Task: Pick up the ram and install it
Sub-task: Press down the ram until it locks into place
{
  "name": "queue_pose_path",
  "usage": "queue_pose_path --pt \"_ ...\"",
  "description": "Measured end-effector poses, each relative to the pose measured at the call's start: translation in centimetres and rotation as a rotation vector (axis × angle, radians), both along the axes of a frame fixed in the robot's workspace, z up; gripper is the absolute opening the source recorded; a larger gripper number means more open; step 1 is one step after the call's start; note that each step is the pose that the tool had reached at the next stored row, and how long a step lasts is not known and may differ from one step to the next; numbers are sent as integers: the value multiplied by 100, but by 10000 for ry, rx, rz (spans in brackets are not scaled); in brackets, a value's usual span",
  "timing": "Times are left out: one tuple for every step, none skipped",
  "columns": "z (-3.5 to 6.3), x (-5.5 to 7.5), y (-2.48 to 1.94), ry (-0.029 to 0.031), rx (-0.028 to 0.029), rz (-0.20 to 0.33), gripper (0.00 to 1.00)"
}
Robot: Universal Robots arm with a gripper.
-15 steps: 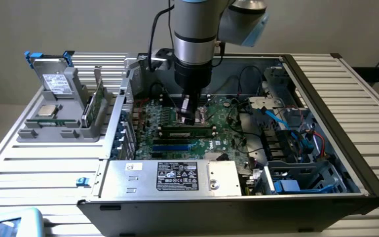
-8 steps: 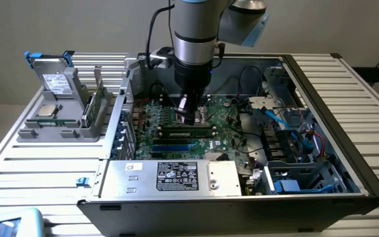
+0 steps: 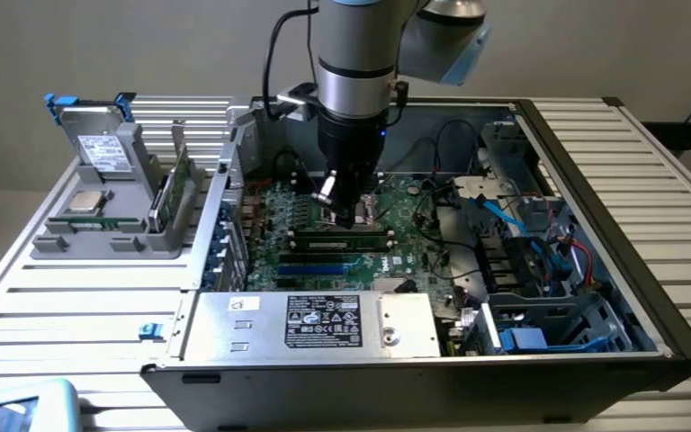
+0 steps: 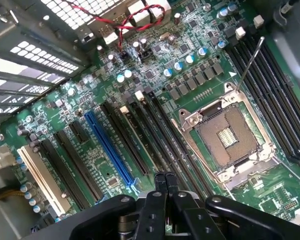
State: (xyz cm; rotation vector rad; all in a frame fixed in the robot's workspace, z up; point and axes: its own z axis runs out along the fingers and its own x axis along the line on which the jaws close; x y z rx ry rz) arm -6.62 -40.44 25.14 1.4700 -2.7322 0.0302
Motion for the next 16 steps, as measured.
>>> queue_pose_path --pt "0 0 0 0 0 -165 11" --pt "0 0 0 0 0 -322 11" --pt "0 0 0 0 -1 -493 11" --pt "0 0 0 0 0 -651 11" --pt "0 0 0 0 0 -812 11" --pt "0 0 0 0 0 -971 11" --pt "0 0 0 0 0 -1130 11" --pt "0 0 0 0 0 -1297 11" --pt "0 0 0 0 -1 -1452 11" --pt "0 0 0 0 0 -1597 11" --pt "0 0 0 0 0 -1739 11" --pt "0 0 0 0 0 -1876 11" --pt "0 0 0 0 -1 -2009 11" --pt "0 0 0 0 0 -2146 11" --pt "0 0 0 0 -1 -2289 11" --pt "0 0 0 0 0 -2421 11"
